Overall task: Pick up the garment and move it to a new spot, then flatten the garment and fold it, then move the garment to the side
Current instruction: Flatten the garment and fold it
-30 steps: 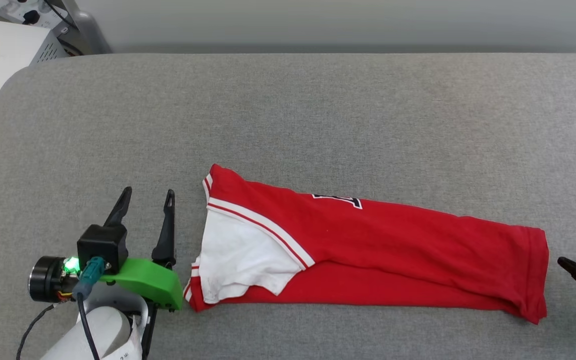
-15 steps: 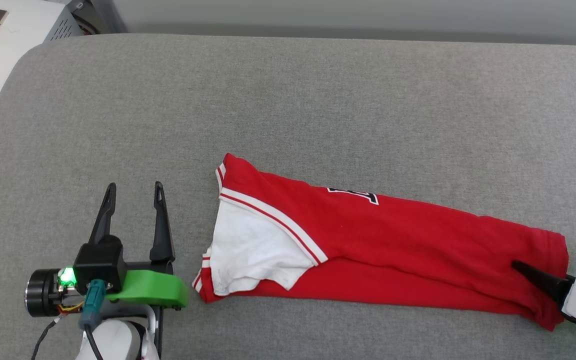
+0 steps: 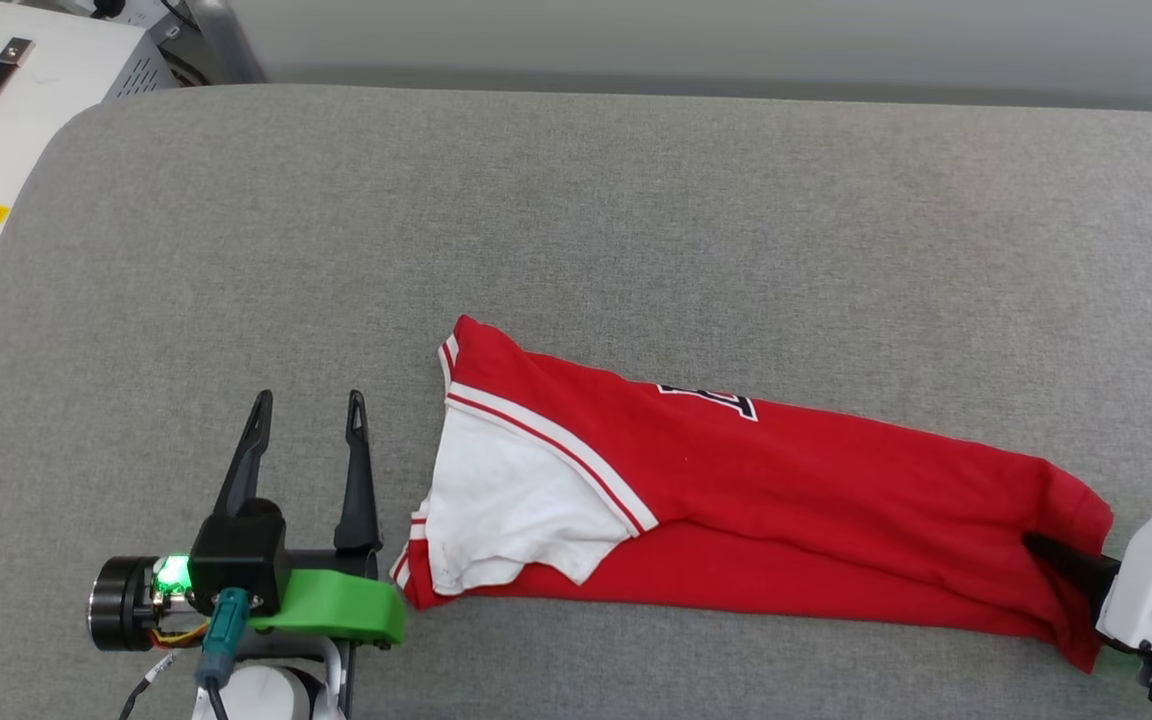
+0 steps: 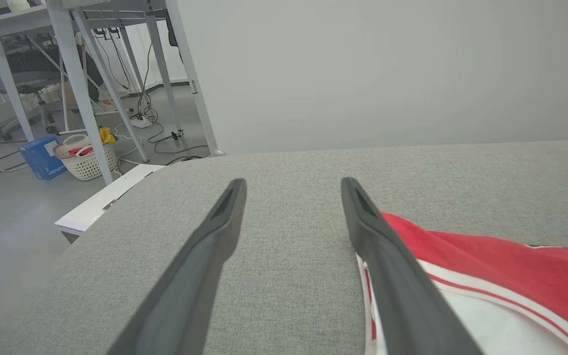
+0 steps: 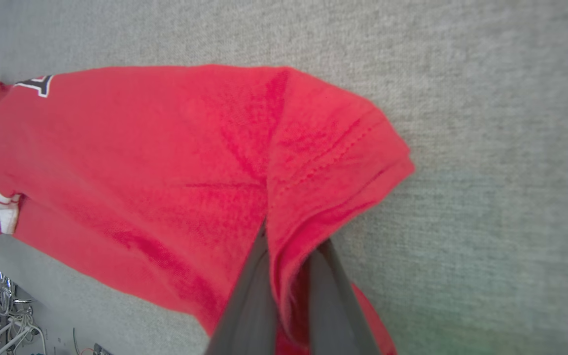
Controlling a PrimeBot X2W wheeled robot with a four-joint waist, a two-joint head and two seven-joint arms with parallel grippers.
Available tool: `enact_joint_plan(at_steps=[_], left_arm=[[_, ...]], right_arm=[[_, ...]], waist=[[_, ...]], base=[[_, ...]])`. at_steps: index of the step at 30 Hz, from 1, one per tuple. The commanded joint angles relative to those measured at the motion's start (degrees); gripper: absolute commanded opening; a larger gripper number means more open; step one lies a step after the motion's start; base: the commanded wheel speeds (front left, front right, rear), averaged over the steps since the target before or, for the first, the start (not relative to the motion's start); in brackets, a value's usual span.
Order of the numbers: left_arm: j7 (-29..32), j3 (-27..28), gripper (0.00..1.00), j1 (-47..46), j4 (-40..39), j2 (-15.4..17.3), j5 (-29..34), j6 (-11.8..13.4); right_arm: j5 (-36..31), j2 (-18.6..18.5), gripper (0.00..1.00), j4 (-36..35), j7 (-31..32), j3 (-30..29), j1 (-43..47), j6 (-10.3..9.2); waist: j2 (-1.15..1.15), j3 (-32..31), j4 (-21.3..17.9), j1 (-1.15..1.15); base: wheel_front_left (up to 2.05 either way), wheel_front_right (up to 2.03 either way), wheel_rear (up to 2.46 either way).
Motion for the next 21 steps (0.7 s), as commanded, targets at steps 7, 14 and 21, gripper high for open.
enact_joint_plan(at_steps=[7, 14, 21], left_arm=[[-0.34, 2.08, 1.00, 1.98, 0.61, -1.82, 3.11, -1.97], [-0.34, 3.01, 1.00, 2.98, 1.16, -2.69, 4.23, -3.37], [-0.34, 3.77, 1.00, 3.85, 1.44, -3.35, 4.68, -4.35]], right_arm=[[-0.13, -4.03, 0.00, 4.32, -2.85, -0.85, -0.49, -0.05], [-0.36, -9.13, 0.00, 7.68, -3.37, -3.35, -0.69, -0.05], [2.21, -10.82, 0.00, -1.32, -0.85, -2.94, 1.27, -0.05]], waist=[[0.00, -1.96, -0.12, 0.00], [0.00, -3.32, -0.08, 0.00], [0.00, -4.33, 0.01, 0.00]], base=[[0.00, 0.00, 0.00], [0.00, 0.00, 0.00], [0.00, 0.00, 0.00]])
